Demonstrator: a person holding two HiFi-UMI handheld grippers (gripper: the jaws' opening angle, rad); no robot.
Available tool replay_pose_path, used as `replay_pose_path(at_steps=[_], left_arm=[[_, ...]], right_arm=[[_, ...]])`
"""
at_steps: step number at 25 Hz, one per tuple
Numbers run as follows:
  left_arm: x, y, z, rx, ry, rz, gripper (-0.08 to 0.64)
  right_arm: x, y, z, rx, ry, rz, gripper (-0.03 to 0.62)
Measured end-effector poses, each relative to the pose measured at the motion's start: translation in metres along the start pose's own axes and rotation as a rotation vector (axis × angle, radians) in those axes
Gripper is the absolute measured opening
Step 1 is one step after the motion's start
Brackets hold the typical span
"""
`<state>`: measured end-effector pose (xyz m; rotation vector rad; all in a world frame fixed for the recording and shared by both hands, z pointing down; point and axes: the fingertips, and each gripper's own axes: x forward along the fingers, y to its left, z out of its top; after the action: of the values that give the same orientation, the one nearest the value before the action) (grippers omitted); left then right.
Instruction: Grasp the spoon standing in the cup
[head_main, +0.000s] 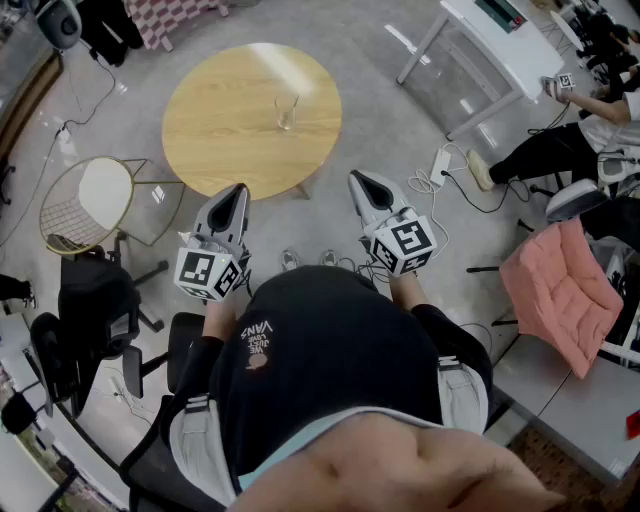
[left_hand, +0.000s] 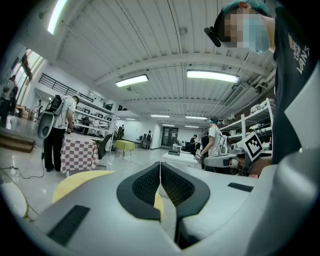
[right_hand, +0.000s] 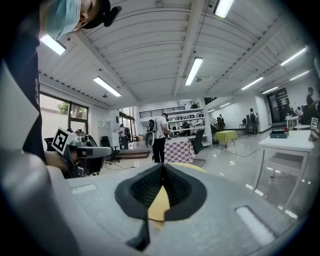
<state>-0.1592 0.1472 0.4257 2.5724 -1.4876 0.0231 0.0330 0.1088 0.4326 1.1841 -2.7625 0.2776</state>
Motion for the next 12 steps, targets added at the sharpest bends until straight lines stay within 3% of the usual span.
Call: replay_pose_path(at_steps=[6,12], left_arm=[[-0.001,0.008,0.001,0.018,0.005,-0.049,0.003],[0.0,0.013,-0.007,0.012,0.011,-0.098,0.003]], right_arm=[[0.005,0.007,0.012,0.02,-0.066,-0.019,-0.003],[0.003,0.01,0.003,0.042,-0.061,-0.089,-0.003]])
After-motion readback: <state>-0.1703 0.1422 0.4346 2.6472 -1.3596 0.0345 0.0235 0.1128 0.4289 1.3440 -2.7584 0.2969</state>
